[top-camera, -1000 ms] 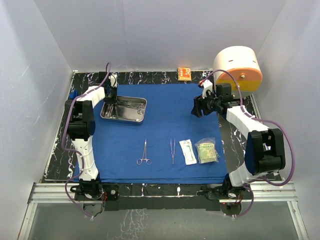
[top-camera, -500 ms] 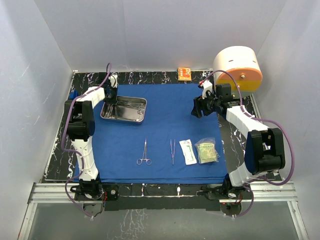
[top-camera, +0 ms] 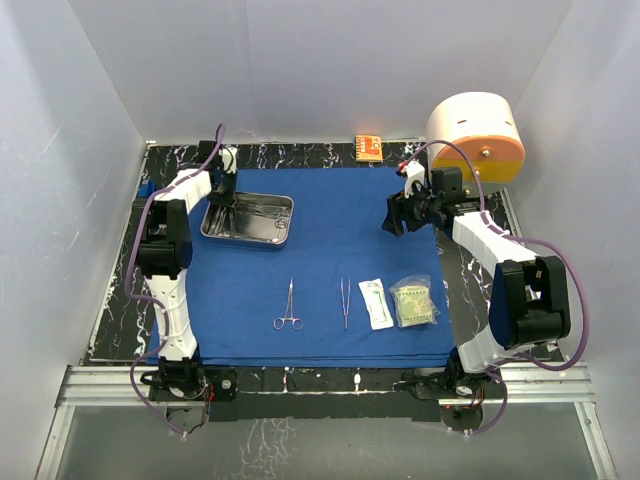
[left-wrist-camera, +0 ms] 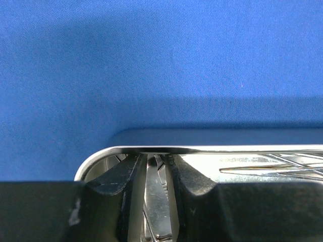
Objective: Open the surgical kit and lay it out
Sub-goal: Pick up the medical item from the container.
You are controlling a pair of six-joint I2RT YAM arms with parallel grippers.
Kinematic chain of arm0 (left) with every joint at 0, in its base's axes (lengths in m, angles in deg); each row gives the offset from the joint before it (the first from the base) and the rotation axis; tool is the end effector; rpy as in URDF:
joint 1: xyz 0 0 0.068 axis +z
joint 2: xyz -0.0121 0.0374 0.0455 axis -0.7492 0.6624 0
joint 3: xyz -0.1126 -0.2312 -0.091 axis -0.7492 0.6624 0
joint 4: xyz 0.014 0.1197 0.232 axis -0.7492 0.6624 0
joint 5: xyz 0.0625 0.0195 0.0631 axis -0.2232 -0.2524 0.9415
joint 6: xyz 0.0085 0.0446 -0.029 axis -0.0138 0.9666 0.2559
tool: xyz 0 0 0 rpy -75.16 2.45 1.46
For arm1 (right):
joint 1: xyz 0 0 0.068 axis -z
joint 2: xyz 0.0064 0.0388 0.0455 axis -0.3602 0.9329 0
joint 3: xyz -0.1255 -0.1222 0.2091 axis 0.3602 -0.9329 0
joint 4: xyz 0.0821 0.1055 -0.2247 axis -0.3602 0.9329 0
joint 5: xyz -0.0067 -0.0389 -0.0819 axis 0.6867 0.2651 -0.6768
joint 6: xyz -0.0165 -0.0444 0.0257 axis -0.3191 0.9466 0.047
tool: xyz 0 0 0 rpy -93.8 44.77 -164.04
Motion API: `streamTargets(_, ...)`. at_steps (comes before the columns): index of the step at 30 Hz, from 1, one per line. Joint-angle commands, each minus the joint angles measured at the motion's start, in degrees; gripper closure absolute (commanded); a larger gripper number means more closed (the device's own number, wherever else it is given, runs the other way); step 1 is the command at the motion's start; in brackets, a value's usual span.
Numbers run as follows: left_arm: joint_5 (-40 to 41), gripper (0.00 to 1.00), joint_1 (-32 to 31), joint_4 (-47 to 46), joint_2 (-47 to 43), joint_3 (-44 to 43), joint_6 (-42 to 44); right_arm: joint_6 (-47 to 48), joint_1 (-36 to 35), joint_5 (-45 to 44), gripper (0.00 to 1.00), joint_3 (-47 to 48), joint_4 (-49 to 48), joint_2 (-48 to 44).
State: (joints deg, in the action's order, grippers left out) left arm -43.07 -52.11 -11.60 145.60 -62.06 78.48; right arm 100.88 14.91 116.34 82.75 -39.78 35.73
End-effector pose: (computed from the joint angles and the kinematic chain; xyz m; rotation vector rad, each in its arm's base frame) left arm 0.4808 -0.0317 0.1698 0.1852 2.4753 -0.0499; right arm 0.3230 0.0531 0.2329 -0.6346 2.2119 0.5538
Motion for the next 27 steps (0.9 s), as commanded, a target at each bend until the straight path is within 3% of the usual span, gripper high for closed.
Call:
streamTargets(1, 0.0, 0.82, -0.1, 2.3, 1.3, -1.3, 0.6, -0.3, 0.3, 0.7, 0.41, 0.8, -1.8, -1.4)
streamTargets(11, -0.6, 1.00, -0.1, 1.4, 0.1, -0.9, 0.3, -0.2, 0.3, 0.7, 0.40, 0.8, -1.7, -2.1)
streamTargets(27, -2.6, 1.00, -0.1, 1.2, -6.4, -1.5, -0.4, -0.4, 0.3, 1.1, 0.39, 0.7, -2.0, -2.2)
